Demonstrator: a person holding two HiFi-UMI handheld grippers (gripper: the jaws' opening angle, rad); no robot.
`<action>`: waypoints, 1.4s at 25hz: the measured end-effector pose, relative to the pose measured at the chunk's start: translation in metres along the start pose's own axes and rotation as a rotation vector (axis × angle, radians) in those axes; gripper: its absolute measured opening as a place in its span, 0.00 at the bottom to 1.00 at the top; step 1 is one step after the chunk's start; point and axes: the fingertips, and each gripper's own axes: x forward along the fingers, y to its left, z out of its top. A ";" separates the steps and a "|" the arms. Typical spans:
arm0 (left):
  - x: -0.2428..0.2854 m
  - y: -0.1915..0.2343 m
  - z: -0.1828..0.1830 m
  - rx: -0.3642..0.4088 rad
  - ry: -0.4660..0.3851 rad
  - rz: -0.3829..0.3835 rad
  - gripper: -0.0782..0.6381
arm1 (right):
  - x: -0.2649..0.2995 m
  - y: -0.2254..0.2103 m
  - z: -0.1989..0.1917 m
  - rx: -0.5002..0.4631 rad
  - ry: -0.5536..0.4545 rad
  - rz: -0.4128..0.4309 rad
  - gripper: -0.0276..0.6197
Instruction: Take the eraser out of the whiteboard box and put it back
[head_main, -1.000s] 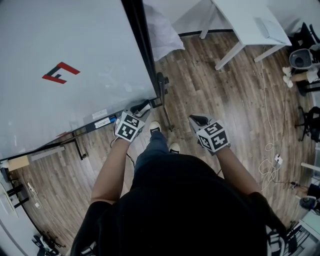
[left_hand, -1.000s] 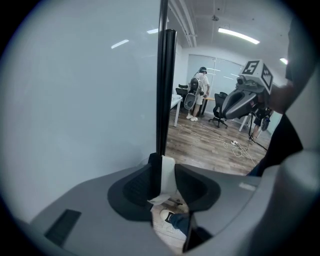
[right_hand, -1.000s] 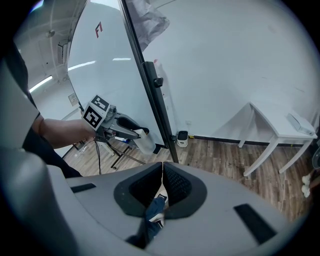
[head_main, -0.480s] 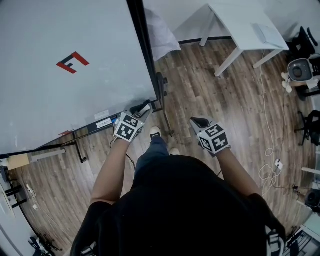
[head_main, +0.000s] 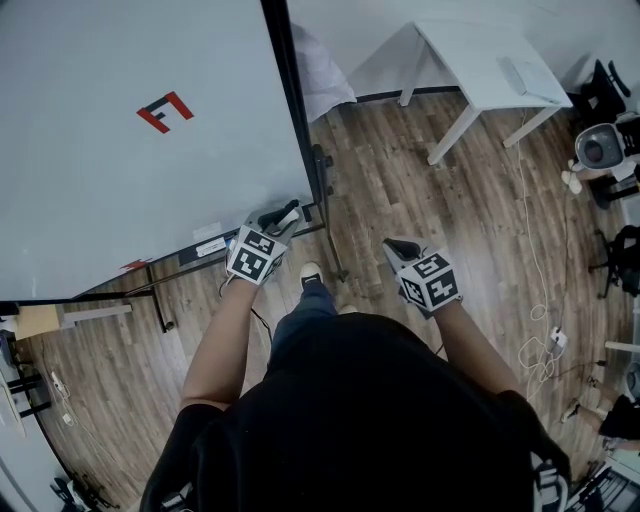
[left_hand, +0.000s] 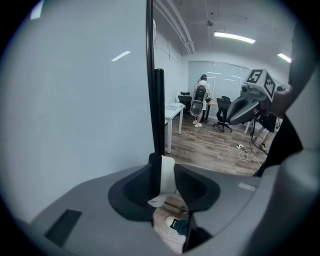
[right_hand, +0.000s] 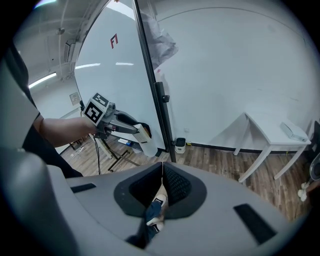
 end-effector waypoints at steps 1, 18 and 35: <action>-0.003 0.000 0.002 -0.002 -0.007 0.004 0.31 | -0.002 0.001 0.000 -0.003 -0.005 -0.001 0.04; -0.044 -0.009 0.006 -0.015 -0.048 0.062 0.31 | -0.024 0.018 0.007 -0.053 -0.052 0.004 0.04; -0.081 -0.021 -0.036 -0.078 -0.028 0.123 0.31 | -0.027 0.038 0.010 -0.098 -0.062 0.039 0.04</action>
